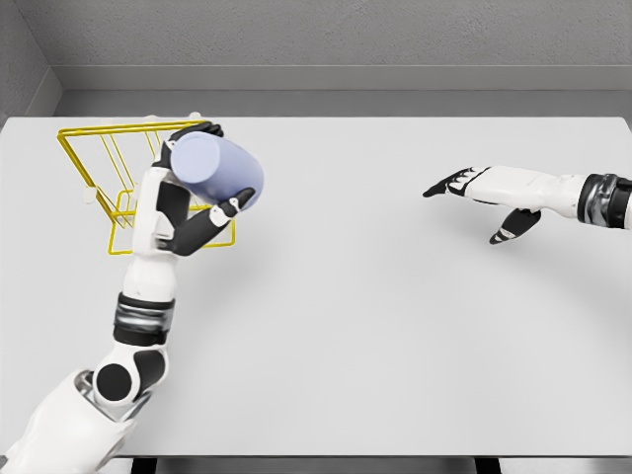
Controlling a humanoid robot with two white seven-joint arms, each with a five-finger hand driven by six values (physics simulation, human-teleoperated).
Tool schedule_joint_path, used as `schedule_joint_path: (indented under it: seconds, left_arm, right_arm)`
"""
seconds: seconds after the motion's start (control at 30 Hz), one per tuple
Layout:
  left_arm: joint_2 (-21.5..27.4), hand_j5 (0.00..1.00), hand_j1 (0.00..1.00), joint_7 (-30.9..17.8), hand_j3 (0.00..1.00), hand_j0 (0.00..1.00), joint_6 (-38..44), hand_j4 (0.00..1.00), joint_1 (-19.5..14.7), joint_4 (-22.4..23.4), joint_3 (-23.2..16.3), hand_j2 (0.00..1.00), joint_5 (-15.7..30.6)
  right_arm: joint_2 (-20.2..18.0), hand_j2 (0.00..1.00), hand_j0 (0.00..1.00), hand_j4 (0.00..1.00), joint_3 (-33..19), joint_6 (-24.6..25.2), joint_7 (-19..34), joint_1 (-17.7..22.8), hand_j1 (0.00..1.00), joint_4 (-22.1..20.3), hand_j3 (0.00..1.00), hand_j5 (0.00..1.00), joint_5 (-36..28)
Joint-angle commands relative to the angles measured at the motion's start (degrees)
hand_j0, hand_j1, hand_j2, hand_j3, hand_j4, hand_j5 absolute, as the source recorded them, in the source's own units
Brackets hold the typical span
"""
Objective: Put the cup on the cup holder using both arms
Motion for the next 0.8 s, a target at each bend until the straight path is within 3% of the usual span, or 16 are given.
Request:
schedule_joint_path:
  seconds: [0.0,0.43,0.77]
  left_arm:
    - [0.6,0.63,0.63,0.0,0.63,0.63,-0.2,0.63,0.0,0.0,0.3,0.63,-0.2]
    - [4.2,0.63,0.63,0.0,0.63,0.63,0.7,0.63,-0.3,0.0,1.0,0.63,5.3]
    - [4.3,0.62,0.62,0.0,0.62,0.62,4.3,0.62,-1.0,0.0,1.7,0.62,5.9]
  right_arm:
    - [-0.1,1.0,1.0,1.0,-0.1,0.2,0.0,0.0,1.0,0.0,1.0,1.0,-0.3]
    - [0.8,1.0,1.0,1.0,0.0,0.2,0.0,-0.1,1.0,0.1,1.0,1.0,-0.4]
    - [0.8,1.0,1.0,1.0,-0.1,0.2,0.0,-0.1,1.0,0.1,1.0,1.0,-0.4]
